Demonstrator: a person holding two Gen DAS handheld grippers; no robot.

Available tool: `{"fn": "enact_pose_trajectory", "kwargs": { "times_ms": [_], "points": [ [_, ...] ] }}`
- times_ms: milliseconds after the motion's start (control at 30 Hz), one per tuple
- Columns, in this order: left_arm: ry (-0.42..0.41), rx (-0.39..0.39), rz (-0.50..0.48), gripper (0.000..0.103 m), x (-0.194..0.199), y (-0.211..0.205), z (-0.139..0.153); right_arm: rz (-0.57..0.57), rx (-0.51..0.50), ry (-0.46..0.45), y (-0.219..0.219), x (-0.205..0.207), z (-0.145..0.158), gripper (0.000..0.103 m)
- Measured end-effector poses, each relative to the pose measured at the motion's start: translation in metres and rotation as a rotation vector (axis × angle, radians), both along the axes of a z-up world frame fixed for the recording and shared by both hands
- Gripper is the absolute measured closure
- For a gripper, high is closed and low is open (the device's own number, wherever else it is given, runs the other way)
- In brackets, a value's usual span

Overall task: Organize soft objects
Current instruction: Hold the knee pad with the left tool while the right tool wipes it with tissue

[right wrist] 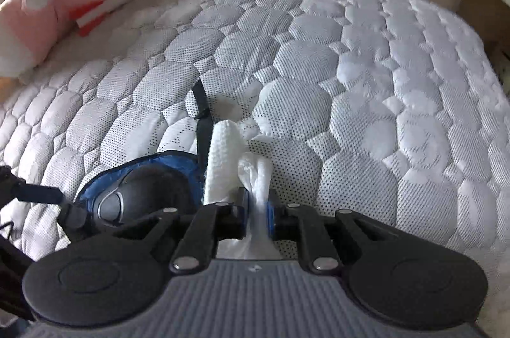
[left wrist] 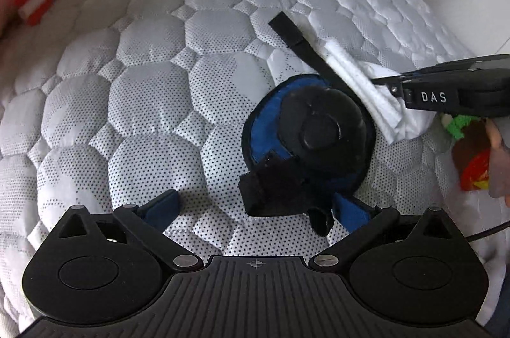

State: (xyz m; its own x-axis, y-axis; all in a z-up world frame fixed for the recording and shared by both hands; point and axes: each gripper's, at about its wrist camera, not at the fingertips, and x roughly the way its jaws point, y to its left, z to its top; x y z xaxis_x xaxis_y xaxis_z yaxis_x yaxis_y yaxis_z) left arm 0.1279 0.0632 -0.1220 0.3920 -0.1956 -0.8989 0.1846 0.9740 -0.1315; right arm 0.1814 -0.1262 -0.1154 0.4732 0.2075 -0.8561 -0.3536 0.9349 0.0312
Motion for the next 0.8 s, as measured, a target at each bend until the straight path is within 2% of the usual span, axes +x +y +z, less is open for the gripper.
{"fn": "enact_pose_trajectory", "kwargs": {
  "times_ms": [67,300,433,533,667,733,800],
  "points": [
    [0.003,-0.002,0.007,0.0,-0.003,0.002,0.0,0.003,0.025,-0.005,0.002,-0.004,0.005,0.094],
    [0.008,0.009,-0.014,0.0,-0.005,0.002,-0.001,0.045,0.219,0.088,0.002,-0.017,0.023,0.095],
    [-0.008,-0.002,-0.005,0.0,-0.002,0.011,0.007,0.12,0.214,0.133,0.01,-0.038,0.023,0.095],
    [-0.039,-0.05,0.101,0.0,0.005,0.035,0.02,0.174,0.219,0.139,0.014,-0.054,0.03,0.095],
    [0.003,-0.114,0.207,0.0,0.007,0.056,0.017,0.243,0.222,0.143,0.019,-0.073,0.04,0.095],
    [0.021,-0.112,0.171,0.0,0.006,0.05,0.014,0.251,0.194,0.113,0.015,-0.074,0.049,0.095],
    [0.008,-0.07,0.089,0.0,0.004,0.034,0.014,0.23,0.171,0.079,0.004,-0.073,0.057,0.095]
  ]
}}
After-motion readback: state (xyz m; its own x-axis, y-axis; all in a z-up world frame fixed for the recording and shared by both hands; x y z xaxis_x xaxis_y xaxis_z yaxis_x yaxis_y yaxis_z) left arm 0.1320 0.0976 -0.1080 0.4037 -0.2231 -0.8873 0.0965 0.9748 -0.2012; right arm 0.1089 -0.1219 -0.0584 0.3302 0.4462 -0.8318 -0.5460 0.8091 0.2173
